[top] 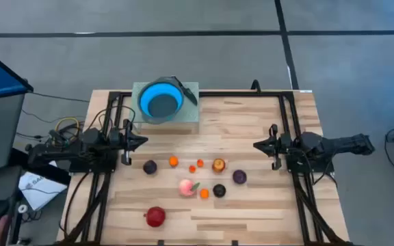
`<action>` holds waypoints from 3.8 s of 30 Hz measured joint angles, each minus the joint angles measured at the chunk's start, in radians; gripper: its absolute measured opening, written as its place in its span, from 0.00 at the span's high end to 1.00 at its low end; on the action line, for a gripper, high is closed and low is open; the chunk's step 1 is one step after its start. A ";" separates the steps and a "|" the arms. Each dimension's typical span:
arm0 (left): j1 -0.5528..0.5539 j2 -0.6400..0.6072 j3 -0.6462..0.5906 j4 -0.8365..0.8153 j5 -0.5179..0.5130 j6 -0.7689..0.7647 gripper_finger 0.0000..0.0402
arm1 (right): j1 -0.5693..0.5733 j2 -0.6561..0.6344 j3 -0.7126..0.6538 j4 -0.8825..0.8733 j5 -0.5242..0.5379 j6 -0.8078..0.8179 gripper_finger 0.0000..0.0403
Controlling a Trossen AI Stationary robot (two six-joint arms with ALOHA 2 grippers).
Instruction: Pick & Place Fruit
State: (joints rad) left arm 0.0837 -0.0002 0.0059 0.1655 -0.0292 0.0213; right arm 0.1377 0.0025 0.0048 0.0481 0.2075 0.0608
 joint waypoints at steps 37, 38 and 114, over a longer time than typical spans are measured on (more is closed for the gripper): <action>0.000 0.000 0.000 0.000 0.000 0.000 0.98 | 0.000 0.000 0.000 0.000 0.000 0.000 0.95; 0.000 0.000 0.000 0.001 0.000 0.000 0.98 | 0.000 0.000 0.000 0.000 0.000 0.000 0.95; -0.744 1.082 0.444 -0.772 -0.413 -1.337 0.18 | -0.043 0.044 0.000 0.223 0.038 0.116 0.95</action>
State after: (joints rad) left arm -0.6607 1.0821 0.4501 -0.6061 -0.4419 -1.3160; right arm 0.0944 0.0463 0.0044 0.2707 0.2451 0.1764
